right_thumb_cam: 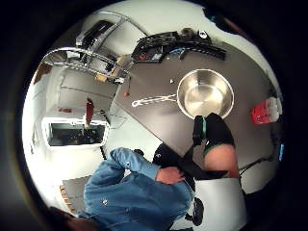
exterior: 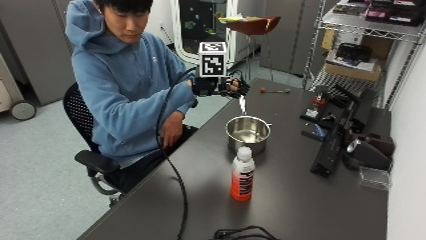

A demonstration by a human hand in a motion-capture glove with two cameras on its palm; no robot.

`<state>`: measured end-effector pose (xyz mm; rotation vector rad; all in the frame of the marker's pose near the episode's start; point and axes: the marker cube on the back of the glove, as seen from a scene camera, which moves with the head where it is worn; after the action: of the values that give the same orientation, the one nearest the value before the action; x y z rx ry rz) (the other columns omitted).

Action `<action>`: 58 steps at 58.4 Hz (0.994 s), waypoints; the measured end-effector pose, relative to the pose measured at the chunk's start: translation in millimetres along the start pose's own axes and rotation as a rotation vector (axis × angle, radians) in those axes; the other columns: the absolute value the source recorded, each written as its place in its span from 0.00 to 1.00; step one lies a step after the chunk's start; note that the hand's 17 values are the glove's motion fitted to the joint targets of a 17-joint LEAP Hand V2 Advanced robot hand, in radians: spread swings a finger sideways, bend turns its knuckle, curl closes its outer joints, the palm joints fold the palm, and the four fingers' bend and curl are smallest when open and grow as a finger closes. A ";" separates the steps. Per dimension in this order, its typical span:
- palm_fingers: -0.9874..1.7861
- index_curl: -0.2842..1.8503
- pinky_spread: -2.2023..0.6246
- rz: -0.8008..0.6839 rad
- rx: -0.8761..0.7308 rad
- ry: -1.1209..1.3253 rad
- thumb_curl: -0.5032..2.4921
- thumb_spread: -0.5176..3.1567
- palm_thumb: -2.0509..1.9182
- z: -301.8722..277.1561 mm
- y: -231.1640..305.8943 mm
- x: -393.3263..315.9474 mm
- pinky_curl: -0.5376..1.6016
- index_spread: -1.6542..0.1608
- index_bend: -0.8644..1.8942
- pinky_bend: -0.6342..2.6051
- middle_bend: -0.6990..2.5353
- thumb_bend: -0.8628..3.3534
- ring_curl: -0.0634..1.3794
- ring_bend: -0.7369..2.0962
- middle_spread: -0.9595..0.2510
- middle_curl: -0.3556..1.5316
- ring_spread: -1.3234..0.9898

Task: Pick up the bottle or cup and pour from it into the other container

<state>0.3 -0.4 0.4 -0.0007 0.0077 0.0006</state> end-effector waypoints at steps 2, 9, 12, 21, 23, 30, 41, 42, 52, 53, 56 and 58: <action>0.50 0.17 0.82 0.001 -0.001 0.010 0.22 0.25 0.67 0.8 -0.4 -0.1 0.29 0.80 0.40 0.31 0.27 0.30 0.08 0.35 0.79 0.22 0.59; 0.49 0.22 0.84 0.028 0.004 0.019 0.25 0.33 0.69 1.7 -2.3 -0.1 0.32 0.74 0.39 0.33 0.27 0.29 0.13 0.36 0.79 0.25 0.61; 0.49 0.23 0.85 0.030 0.005 0.024 0.25 0.35 0.69 2.9 -2.3 1.7 0.32 0.74 0.38 0.33 0.27 0.29 0.14 0.36 0.80 0.26 0.61; 0.48 0.25 0.86 0.047 0.000 0.024 0.28 0.38 0.70 7.9 1.4 7.3 0.34 0.72 0.38 0.34 0.27 0.27 0.16 0.36 0.80 0.28 0.61; 0.48 0.25 0.86 0.051 0.005 0.030 0.28 0.38 0.71 8.1 3.0 9.8 0.34 0.72 0.38 0.34 0.27 0.27 0.17 0.36 0.80 0.28 0.61; 0.48 0.26 0.86 0.084 0.024 0.067 0.29 0.40 0.71 6.2 9.2 19.9 0.35 0.71 0.38 0.34 0.27 0.25 0.18 0.36 0.80 0.30 0.61; 0.47 0.27 0.86 0.125 0.020 0.090 0.31 0.40 0.72 1.6 25.2 48.6 0.35 0.71 0.38 0.34 0.27 0.23 0.20 0.36 0.80 0.31 0.61; 0.47 0.27 0.86 0.127 0.019 0.091 0.31 0.40 0.72 1.6 27.1 51.1 0.35 0.71 0.38 0.34 0.27 0.23 0.20 0.36 0.80 0.31 0.61; 0.47 0.28 0.86 0.183 0.036 0.105 0.32 0.40 0.73 1.8 44.8 83.6 0.36 0.71 0.38 0.35 0.27 0.22 0.21 0.36 0.80 0.32 0.61; 0.47 0.28 0.86 0.192 0.037 0.105 0.32 0.40 0.73 2.2 46.4 87.3 0.36 0.71 0.38 0.35 0.27 0.22 0.21 0.36 0.80 0.32 0.61; 0.47 0.28 0.86 0.212 0.037 0.097 0.32 0.40 0.73 4.2 51.4 96.9 0.36 0.71 0.38 0.35 0.27 0.21 0.22 0.36 0.80 0.32 0.61; 0.47 0.28 0.86 0.216 0.037 0.086 0.32 0.40 0.74 5.1 54.8 103.0 0.36 0.71 0.38 0.35 0.27 0.21 0.22 0.36 0.81 0.32 0.61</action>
<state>103.3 54.5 4.7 0.0368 0.0940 0.2162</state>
